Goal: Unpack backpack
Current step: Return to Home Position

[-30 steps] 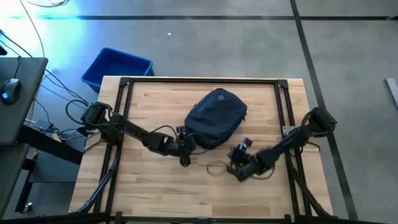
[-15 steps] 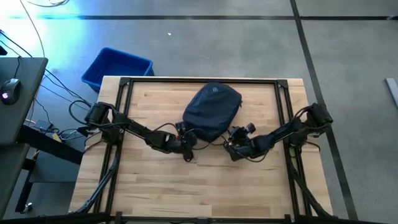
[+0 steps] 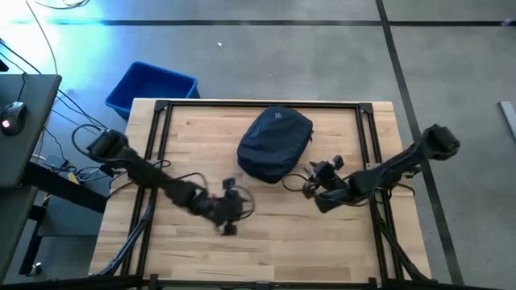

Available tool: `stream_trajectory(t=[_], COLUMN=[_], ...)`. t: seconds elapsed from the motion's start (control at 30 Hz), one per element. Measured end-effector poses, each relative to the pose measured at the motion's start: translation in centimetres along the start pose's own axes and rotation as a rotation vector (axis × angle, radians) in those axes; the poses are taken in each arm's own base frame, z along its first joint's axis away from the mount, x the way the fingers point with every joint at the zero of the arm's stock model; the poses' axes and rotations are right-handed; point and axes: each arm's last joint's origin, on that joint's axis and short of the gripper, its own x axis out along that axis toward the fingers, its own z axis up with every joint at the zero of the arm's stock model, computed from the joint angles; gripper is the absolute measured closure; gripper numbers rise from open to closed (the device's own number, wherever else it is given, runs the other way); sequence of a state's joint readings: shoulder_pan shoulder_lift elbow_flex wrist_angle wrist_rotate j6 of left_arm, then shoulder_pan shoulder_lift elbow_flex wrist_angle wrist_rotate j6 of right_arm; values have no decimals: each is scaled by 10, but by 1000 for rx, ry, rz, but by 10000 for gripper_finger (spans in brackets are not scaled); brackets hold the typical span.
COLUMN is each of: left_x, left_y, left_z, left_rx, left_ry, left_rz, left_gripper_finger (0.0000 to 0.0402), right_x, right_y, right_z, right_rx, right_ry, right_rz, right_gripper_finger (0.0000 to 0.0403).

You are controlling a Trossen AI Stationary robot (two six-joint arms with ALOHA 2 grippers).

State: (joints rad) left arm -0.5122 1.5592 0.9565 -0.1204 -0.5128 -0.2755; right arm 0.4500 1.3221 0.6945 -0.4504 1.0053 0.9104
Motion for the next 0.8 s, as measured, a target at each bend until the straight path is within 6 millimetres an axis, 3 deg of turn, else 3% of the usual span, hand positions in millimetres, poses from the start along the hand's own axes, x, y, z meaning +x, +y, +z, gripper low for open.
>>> stream_trajectory(t=[0.1, 0.17, 0.3, 0.43, 0.6, 0.8], left_x=[-40, -69, -110, -135, -139, -116], left_y=[-13, -12, 18, 46, 79, 104], left_z=[5, 5, -3, -20, -53, -89], left_rx=[1, -23, -144, -245, -392, -514], left_ry=[-52, -64, -48, -117, -253, -456], left_rz=[-69, -42, -3, -33, -61, -242], left_gripper_finger=[271, 272, 288, 311, 336, 361], right_x=[-23, -40, -72, -87, -82, -57], right_y=[-4, -10, -32, -63, -94, -98], right_z=[12, 20, 27, 19, -2, -38], right_rx=[22, 72, 169, 250, 430, 584], right_ry=[-11, -34, -84, -87, 15, 84], right_rz=[137, 211, 325, 349, 358, 435], right_gripper_finger=[275, 275, 275, 275, 275, 275])
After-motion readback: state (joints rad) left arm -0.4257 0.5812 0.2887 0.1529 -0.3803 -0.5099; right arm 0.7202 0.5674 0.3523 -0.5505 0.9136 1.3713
